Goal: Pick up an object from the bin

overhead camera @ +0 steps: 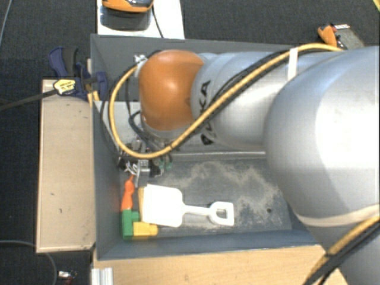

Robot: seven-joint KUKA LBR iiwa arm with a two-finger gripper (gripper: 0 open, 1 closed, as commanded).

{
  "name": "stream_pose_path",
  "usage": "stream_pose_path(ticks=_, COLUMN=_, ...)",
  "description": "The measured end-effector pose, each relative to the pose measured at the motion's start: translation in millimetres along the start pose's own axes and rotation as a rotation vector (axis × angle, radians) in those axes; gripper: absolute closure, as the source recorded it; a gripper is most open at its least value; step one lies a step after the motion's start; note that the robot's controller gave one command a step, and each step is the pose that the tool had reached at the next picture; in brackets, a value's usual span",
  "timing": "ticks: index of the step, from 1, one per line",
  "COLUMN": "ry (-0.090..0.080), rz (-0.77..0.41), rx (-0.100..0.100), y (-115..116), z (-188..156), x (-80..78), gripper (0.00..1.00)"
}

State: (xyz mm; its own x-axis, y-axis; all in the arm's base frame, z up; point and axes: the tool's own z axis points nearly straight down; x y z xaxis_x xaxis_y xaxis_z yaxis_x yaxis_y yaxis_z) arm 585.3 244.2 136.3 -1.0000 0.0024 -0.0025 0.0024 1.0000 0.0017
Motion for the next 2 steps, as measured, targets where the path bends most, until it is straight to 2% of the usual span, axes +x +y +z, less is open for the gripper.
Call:
stream_pose_path(ticks=1, ry=-0.007, rz=0.177, rx=-0.002, y=-2.3, z=53.6, x=2.1, gripper=0.0)
stream_pose_path(ticks=2, ry=-0.015, rz=0.153, rx=-0.001, y=-1.1, z=68.3, x=-5.8, gripper=0.0)
